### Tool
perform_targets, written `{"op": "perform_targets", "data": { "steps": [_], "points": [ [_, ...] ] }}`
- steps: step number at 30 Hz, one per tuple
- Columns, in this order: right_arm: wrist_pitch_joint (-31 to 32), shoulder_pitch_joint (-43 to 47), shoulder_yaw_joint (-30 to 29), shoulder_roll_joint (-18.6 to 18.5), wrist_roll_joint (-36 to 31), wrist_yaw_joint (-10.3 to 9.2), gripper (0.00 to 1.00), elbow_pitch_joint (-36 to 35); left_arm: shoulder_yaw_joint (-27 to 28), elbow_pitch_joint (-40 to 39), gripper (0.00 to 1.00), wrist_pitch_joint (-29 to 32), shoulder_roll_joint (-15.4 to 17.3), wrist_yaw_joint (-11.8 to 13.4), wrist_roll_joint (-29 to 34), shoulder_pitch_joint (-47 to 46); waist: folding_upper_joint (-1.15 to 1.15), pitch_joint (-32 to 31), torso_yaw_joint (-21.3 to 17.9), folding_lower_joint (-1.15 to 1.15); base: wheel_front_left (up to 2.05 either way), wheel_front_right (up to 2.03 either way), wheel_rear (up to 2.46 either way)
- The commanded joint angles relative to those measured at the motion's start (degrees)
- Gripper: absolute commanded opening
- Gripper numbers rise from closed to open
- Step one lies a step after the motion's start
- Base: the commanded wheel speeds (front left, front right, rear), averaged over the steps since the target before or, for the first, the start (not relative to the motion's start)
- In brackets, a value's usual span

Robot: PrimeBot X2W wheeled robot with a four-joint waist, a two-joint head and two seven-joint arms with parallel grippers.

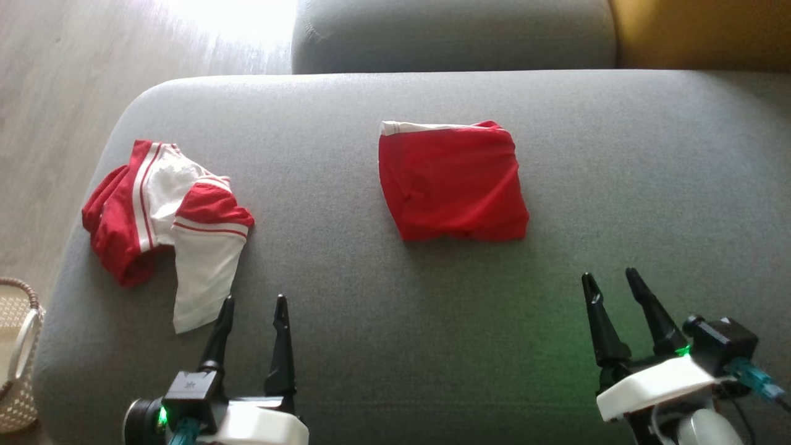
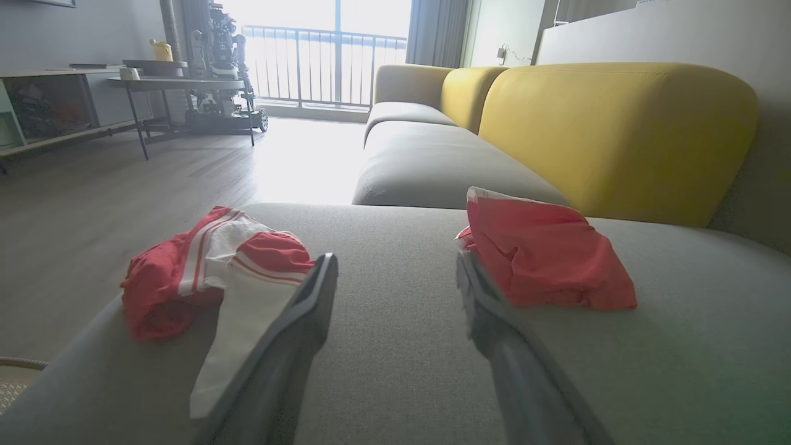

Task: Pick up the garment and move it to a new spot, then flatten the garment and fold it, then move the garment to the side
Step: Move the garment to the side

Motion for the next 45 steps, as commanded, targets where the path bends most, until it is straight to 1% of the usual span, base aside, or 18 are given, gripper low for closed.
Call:
{"op": "perform_targets", "data": {
  "steps": [1,6,12,15,16,17,23,28,34,35,36,37,38,41,45],
  "points": [
    [-0.53,-2.97,1.24,0.08,1.89,-0.02,1.0,-0.75,1.38,-1.67,1.0,-0.29,0.0,0.11,0.51,-2.06,0.0,0.34,0.29,0.0,0.0,0.0,0.0],
    [-0.53,-8.24,2.76,0.08,6.38,-0.02,1.0,4.44,0.25,-1.74,1.0,-0.29,0.0,0.08,0.52,-3.28,0.0,2.63,1.39,0.0,0.0,0.0,0.0],
    [-0.53,-18.67,3.85,0.08,10.22,-0.02,1.0,14.88,-1.38,-1.48,1.0,-0.29,0.0,-0.09,0.67,-6.06,0.0,6.52,3.9,0.0,0.0,0.0,0.0],
    [0.28,-25.09,2.54,0.08,11.57,-0.02,1.0,20.81,-2.31,-1.65,1.0,-0.29,0.0,0.15,0.5,-7.44,0.0,8.83,5.16,0.0,0.0,0.0,0.0],
    [1.36,-29.35,1.34,0.08,12.66,-0.02,1.0,24.59,-2.98,-1.7,1.0,-0.29,0.0,0.3,0.33,-8.49,0.0,10.42,6.01,0.0,0.0,0.0,0.0],
    [1.91,-31.34,0.64,0.08,13.25,-0.02,1.0,26.36,-3.34,-1.69,1.0,-0.29,0.0,0.38,0.22,-9.0,0.0,11.12,6.44,0.0,0.0,0.0,0.0],
    [5.2,-40.45,-2.45,-1.61,15.98,-0.02,1.0,35.99,-5.48,-1.42,1.0,-0.29,0.0,1.09,-0.87,-11.6,0.0,14.38,8.74,0.0,0.0,0.0,0.0],
    [8.19,-45.33,-2.91,-2.94,17.88,-0.02,1.0,42.31,-7.14,-1.19,1.0,-0.29,0.0,1.64,-1.74,-13.34,0.0,16.42,10.04,0.0,0.0,0.0,0.0],
    [9.2,-48.62,-2.21,-3.84,20.17,-0.02,1.0,44.9,-8.05,-1.13,1.0,-0.29,0.0,1.79,-1.95,-14.72,0.0,18.27,11.26,0.0,0.0,0.0,0.0],
    [9.21,-49.02,-2.01,-4.09,20.61,-0.02,0.79,45.14,-8.2,-1.1,1.0,-0.29,0.0,1.78,-1.93,-15.0,0.0,18.57,11.52,0.0,0.0,0.0,0.0],
    [9.26,-49.3,-1.73,-4.36,21.02,-0.02,0.42,45.32,-8.32,-1.07,1.0,-0.29,0.0,1.77,-1.95,-15.28,0.0,18.8,11.75,0.0,0.0,0.0,0.0],
    [9.49,-49.52,-1.53,-4.54,21.59,-0.02,0.13,45.52,-8.33,-1.04,1.0,-0.29,0.0,1.84,-1.88,-15.56,0.0,18.98,11.93,0.0,0.0,0.0,0.0],
    [9.83,-49.67,-1.22,-4.75,22.04,-0.02,0.0,45.69,-8.24,-1.07,1.0,-0.29,0.0,1.98,-1.82,-15.81,0.0,19.08,12.0,0.0,0.0,0.0,0.0],
    [10.44,-49.71,-0.06,-5.62,23.03,-0.02,0.0,45.71,-7.75,-1.27,1.0,-0.29,0.0,2.43,-1.91,-16.23,0.0,19.22,11.77,0.0,0.0,0.0,0.0],
    [11.14,-49.76,1.33,-6.73,24.05,-0.02,0.0,45.38,-7.15,-1.51,1.0,-0.29,0.0,2.51,-1.56,-16.26,0.0,19.19,10.13,0.0,0.0,0.0,0.0]
  ]
}}
